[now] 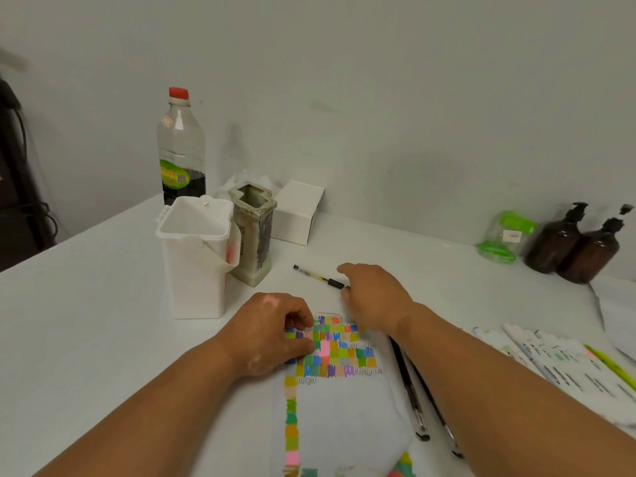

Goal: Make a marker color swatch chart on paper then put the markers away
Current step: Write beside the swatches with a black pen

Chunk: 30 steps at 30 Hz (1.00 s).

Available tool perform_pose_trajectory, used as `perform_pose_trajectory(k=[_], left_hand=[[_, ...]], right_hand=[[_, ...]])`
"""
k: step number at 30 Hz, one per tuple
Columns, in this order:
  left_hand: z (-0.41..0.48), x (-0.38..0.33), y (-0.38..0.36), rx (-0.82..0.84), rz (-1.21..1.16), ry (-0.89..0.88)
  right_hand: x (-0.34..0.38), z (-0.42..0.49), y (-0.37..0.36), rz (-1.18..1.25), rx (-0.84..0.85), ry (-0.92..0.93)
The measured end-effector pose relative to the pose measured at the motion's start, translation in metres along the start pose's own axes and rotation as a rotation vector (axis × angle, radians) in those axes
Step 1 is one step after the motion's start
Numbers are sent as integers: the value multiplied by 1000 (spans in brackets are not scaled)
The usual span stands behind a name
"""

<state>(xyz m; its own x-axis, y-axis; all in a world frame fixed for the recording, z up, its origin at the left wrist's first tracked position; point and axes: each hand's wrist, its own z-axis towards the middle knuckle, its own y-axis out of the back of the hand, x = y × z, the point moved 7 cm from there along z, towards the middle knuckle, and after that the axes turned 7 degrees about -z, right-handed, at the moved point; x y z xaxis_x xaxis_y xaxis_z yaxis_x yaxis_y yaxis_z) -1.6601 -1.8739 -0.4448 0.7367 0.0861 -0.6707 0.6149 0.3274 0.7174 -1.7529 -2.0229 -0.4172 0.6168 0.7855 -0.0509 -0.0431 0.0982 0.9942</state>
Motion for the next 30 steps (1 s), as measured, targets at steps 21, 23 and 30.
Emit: perform_pose_trajectory(k=[21,23,30], left_hand=[[-11,-41,-1,6,-285,-106],[-15,-55,-7,43,-306,-148],[-21,-75,-20,93,-200,-254]], right_hand=[[-25,-130,14,1467,-196,-346],[-19,-132,11,1509,-201,-290],[-4,-132,16,1248,-210,-76]])
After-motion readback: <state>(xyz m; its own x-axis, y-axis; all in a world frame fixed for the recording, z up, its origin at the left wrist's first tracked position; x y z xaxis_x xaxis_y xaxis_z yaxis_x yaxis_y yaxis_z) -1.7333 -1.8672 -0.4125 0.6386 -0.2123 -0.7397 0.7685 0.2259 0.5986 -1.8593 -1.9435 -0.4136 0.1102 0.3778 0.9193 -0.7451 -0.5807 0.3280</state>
